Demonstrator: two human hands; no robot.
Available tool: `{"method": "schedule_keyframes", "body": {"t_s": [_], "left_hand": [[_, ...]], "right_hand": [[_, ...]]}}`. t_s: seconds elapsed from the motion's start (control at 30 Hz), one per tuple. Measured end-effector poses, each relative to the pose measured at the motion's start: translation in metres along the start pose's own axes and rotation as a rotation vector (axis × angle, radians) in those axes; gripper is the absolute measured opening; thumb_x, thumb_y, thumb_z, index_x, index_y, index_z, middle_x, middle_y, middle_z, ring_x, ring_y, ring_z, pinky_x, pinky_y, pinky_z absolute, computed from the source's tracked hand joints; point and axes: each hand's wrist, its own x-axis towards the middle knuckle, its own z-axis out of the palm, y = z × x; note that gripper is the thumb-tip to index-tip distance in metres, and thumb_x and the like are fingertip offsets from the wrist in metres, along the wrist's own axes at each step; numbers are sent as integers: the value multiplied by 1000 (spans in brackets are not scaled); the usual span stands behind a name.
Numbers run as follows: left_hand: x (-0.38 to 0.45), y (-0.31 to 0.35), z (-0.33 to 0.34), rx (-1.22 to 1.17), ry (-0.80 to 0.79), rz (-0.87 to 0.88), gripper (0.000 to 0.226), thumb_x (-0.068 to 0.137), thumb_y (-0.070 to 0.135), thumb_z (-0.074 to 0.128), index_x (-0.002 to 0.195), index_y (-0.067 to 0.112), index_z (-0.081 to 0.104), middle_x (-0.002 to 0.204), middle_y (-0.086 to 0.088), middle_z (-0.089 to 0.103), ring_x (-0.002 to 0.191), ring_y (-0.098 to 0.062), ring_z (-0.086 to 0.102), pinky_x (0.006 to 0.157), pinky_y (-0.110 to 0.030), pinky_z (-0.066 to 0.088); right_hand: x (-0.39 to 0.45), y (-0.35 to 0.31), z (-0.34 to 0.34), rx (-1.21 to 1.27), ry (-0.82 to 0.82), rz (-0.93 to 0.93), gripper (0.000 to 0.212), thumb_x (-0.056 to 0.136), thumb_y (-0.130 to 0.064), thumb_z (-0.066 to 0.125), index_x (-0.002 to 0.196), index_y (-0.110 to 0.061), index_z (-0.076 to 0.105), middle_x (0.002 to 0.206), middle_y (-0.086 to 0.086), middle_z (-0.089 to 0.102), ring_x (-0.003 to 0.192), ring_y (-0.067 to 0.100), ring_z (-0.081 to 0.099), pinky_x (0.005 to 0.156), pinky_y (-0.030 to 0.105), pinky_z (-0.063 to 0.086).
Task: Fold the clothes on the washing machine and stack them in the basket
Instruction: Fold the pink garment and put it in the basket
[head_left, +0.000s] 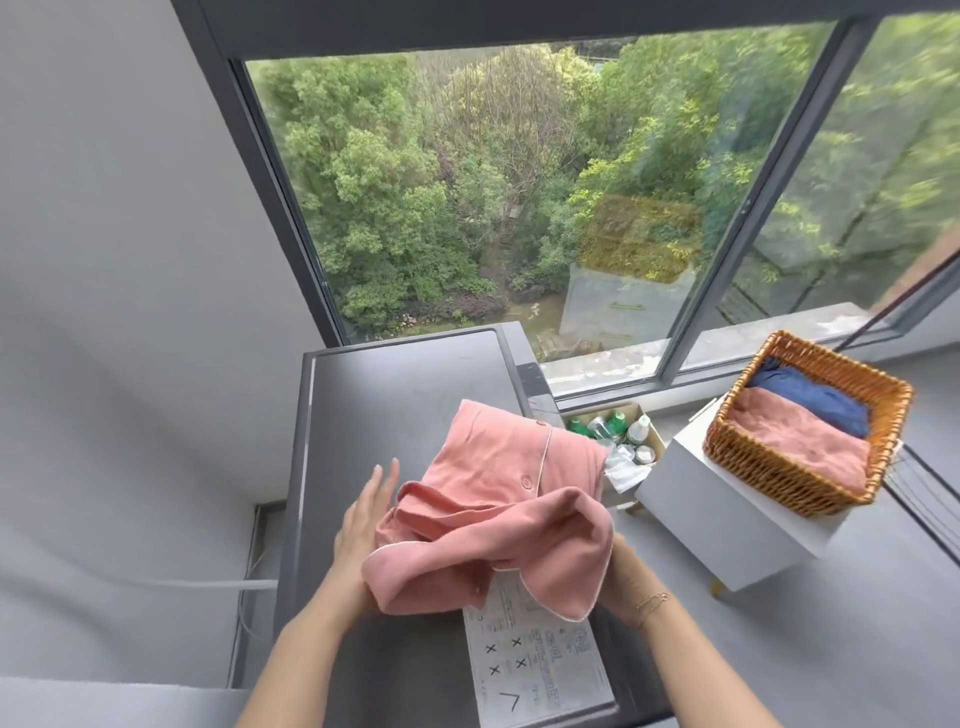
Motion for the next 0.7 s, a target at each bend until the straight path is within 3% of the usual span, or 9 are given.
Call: {"method": "schedule_keyframes", "body": {"t_s": [0.03, 0.1, 0.17, 0.27, 0.33, 0.4, 0.53, 0.63, 0.7], "left_hand": [[-2, 2, 3, 46, -5, 54, 113, 42, 92, 47, 139, 61, -2, 158, 24, 0, 146, -16, 9, 115, -40, 18], [-3, 12, 3, 35, 4, 181, 80, 41, 97, 44, 114, 87, 14, 142, 51, -1, 141, 0, 1, 112, -34, 15], [1, 8, 7, 18, -56, 306, 49, 53, 87, 48, 100, 85, 35, 128, 63, 10, 141, 1, 6, 110, -32, 14], [1, 30, 12, -255, -317, 159, 35, 67, 54, 77, 101, 47, 69, 123, 19, 63, 125, -9, 53, 112, -39, 34], [7, 46, 19, -242, -382, 92, 22, 72, 30, 83, 91, 27, 72, 98, 5, 72, 88, 1, 68, 80, -20, 54], [10, 61, 20, -325, -246, -92, 23, 79, 42, 72, 85, 21, 66, 82, 5, 66, 67, 4, 62, 54, -13, 47], [15, 55, 30, -604, -199, -313, 58, 63, 66, 72, 98, 21, 71, 88, -1, 75, 86, -19, 71, 77, -32, 56], [17, 47, 39, -702, -172, -346, 59, 66, 63, 75, 100, 16, 71, 87, -4, 76, 86, -21, 71, 81, -33, 56], [18, 47, 45, -734, -119, -383, 50, 73, 57, 73, 99, 14, 71, 89, -5, 75, 87, -22, 70, 80, -33, 55]], "right_hand": [[-4, -6, -3, -13, -10, -30, 49, 83, -29, 44, 91, 15, 64, 87, 22, 63, 84, 22, 59, 81, 41, 52], [-8, -12, 0, -15, -4, -134, 48, 77, -36, 45, 101, 2, 63, 96, 13, 61, 90, 13, 57, 90, 23, 47], [7, 0, -23, 22, -114, -17, 49, 77, -41, 46, 104, -3, 60, 101, 14, 61, 96, 16, 58, 95, 28, 45], [35, 7, -56, -58, -292, 148, 46, 90, -34, 53, 117, 3, 56, 117, 31, 57, 110, 40, 57, 96, 53, 46], [39, 1, -76, -111, -502, 280, 18, 99, -14, 49, 109, -2, 58, 103, 26, 64, 95, 30, 62, 75, 37, 57], [41, -7, -79, 53, -468, 350, 14, 99, -9, 50, 108, -10, 61, 100, 11, 69, 85, 13, 66, 63, 21, 55], [56, -14, -58, 118, -272, 414, 26, 96, -40, 55, 96, -19, 70, 92, 0, 72, 87, 13, 66, 62, 24, 52], [64, -14, -41, -2, -151, 351, 24, 97, -29, 54, 82, -13, 65, 81, 2, 68, 88, 19, 61, 66, 27, 47], [63, -15, -34, -46, -120, 281, 25, 91, -41, 52, 86, -19, 64, 85, 0, 69, 93, 19, 62, 75, 33, 48]]}}
